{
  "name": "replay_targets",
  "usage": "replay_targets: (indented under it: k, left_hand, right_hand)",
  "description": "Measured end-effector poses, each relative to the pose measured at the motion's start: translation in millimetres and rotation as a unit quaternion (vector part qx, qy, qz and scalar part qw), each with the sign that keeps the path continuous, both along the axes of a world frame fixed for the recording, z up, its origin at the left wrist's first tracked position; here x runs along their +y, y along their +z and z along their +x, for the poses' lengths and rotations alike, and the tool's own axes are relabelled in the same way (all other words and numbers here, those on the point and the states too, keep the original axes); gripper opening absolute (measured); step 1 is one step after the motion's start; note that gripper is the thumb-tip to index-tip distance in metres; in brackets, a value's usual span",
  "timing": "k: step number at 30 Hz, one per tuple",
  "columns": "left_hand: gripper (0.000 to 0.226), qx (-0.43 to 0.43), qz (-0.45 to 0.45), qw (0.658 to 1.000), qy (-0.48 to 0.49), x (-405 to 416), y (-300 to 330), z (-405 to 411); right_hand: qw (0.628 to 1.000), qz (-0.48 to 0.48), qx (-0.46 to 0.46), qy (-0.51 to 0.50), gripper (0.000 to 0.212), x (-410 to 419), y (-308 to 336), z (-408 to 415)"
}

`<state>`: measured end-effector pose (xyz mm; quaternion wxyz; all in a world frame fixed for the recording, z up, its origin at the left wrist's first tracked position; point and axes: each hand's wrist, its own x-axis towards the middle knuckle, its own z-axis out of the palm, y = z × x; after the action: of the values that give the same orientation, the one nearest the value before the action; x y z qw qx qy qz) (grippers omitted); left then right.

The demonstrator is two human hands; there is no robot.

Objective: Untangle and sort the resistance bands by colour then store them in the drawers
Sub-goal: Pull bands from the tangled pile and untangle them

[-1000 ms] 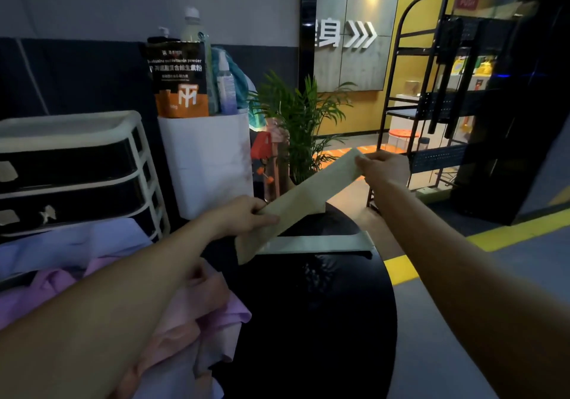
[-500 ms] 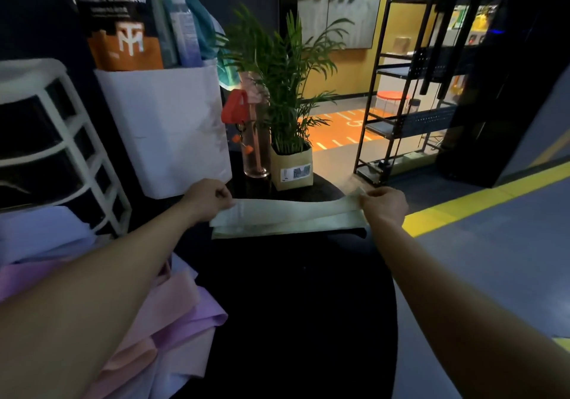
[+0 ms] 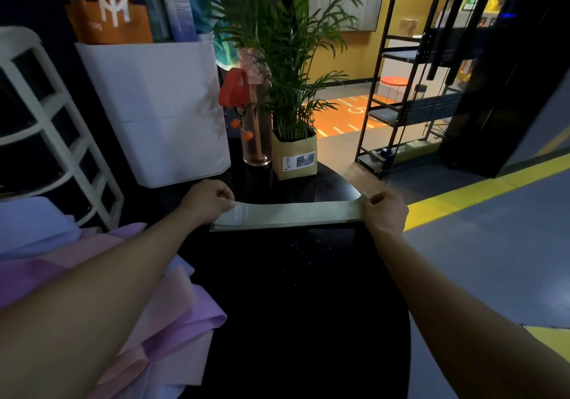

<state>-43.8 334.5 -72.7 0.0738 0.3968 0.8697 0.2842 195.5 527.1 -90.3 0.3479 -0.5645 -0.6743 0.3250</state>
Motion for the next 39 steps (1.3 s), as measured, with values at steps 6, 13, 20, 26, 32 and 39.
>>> replay_targets:
  k: [6, 13, 20, 26, 32, 39]
  left_hand:
    - [0.046, 0.008, -0.030, 0.997, -0.070, -7, 5, 6]
    - [0.089, 0.020, -0.161, 0.977, -0.141, -13, 1, 11]
    - [0.063, 0.035, -0.174, 0.972, -0.154, -16, 2, 6]
    - [0.065, 0.053, -0.187, 0.968, -0.161, -18, -1, 7]
    - [0.056, 0.153, -0.126, 0.966, -0.167, -24, 36, 25]
    - [0.039, 0.209, -0.075, 0.969, -0.111, -88, 84, 49]
  right_hand:
    - [0.982, 0.139, -0.120, 0.042, 0.032, -6, 0, -1]
    - [0.842, 0.157, -0.269, 0.441, 0.072, -25, 7, -23]
    - [0.829, 0.146, -0.285, 0.458, 0.060, -28, 13, -33]
    - [0.817, 0.149, -0.316, 0.459, 0.059, -31, 13, -36]
    - [0.835, 0.174, -0.287, 0.436, 0.058, -54, 35, -39]
    - [0.827, 0.259, -0.204, 0.455, 0.053, -123, 77, -55]
